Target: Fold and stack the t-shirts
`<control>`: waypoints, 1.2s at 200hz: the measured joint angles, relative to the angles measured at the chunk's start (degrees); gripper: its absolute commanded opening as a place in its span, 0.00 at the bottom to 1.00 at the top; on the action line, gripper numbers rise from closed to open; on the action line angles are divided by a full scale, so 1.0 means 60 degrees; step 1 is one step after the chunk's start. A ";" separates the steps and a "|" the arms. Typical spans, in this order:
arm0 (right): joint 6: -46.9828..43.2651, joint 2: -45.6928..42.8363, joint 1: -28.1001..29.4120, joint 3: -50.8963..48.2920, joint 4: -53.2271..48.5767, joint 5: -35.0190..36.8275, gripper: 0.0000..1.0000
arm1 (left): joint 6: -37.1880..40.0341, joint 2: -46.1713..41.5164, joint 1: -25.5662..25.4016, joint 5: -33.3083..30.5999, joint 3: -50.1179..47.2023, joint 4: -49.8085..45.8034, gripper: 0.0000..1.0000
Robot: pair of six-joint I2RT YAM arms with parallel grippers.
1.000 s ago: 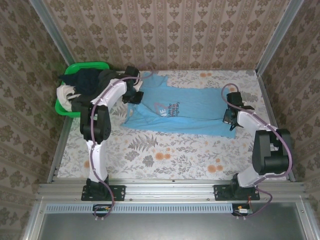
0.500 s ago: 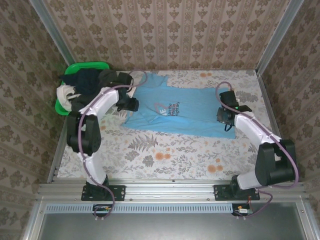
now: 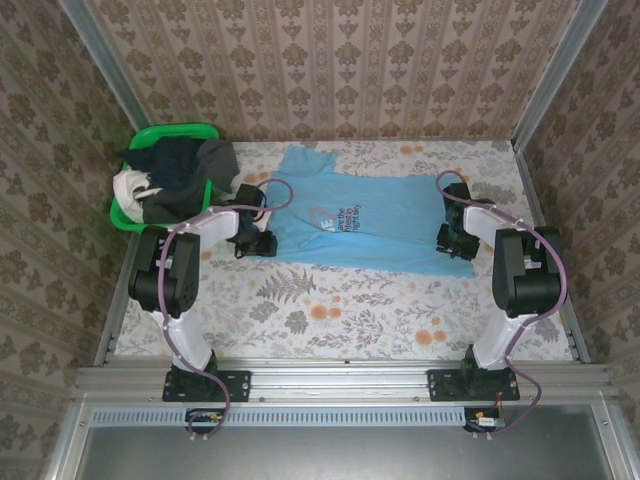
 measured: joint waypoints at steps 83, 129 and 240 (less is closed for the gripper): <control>-0.0463 -0.0310 0.0149 -0.0270 -0.0149 -0.0670 0.54 | -0.1177 -0.2448 -0.0175 0.0288 -0.2743 0.0058 0.31; -0.0572 -0.1657 0.1373 -0.0426 -0.0652 -0.0204 0.58 | -0.1220 -0.3435 -0.0076 0.0055 -0.2466 -0.0801 0.46; -0.0703 -0.1687 -0.0044 -0.0812 0.0040 -0.0204 0.61 | 0.2991 -0.0455 -0.3078 -0.1749 0.0659 -0.0889 0.60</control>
